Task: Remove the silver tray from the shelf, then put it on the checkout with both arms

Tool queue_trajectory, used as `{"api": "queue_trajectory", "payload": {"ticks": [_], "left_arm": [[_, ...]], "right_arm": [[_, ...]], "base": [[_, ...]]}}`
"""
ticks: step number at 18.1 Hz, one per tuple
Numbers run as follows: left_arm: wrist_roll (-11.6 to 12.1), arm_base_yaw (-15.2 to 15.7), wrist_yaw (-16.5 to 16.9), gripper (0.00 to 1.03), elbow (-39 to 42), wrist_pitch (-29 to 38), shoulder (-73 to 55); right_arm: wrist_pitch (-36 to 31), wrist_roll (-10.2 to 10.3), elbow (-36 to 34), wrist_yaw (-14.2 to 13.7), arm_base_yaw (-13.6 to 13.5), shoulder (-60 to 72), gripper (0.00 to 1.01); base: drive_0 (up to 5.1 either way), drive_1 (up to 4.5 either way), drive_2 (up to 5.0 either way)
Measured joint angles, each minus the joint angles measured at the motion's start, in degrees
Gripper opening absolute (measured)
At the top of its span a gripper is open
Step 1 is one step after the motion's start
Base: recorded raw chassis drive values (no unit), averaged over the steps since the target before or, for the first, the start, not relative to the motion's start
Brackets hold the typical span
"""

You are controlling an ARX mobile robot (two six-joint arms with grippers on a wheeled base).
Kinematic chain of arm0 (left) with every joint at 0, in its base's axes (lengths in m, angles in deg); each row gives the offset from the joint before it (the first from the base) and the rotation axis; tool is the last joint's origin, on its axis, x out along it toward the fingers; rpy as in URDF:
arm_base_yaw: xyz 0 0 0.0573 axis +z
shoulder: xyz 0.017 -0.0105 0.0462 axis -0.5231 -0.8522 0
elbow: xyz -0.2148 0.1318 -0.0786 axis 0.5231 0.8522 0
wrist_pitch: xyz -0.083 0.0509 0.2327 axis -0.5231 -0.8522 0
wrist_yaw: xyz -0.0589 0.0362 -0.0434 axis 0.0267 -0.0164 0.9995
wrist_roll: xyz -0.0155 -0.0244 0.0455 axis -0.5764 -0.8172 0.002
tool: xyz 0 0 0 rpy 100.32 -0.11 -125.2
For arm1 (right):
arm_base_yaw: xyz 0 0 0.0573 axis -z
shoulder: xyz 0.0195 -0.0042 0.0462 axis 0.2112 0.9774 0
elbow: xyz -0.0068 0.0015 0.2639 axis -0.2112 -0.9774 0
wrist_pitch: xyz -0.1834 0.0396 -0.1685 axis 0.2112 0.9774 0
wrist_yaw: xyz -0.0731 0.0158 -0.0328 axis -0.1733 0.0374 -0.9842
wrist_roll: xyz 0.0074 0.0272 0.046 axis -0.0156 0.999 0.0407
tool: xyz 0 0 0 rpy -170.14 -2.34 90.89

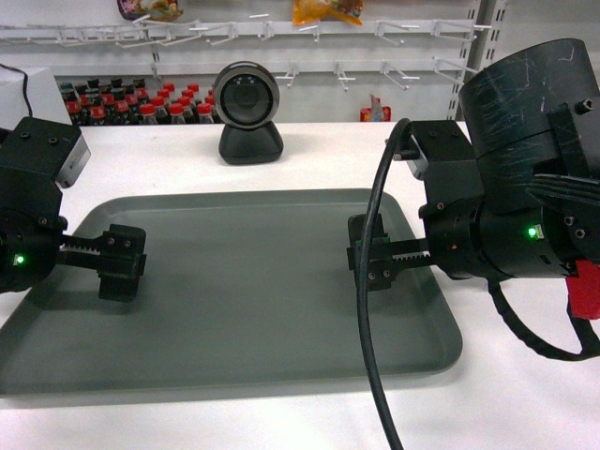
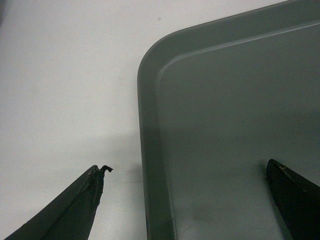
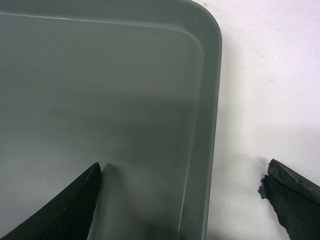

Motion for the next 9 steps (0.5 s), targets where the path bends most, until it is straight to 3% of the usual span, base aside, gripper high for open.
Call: {"api": "queue_trajectory", "payload": {"ticks": [4, 9], "left_arm": [[-2.56, 0.31, 1.14, 0.98, 0.0, 1.92, 3.5], [-11.45, 2.78, 3.91, 0.98, 1.46, 4.26, 13.81]], "right_arm": [[-0.85, 0.81, -0.48, 0.31, 0.52, -0.72, 0.98], [-4.96, 3.63, -3.69, 1.16, 2.91, -6.86, 0.98]], "base": [[0.0, 0.0, 0.0], [0.0, 0.0, 0.0]]}}
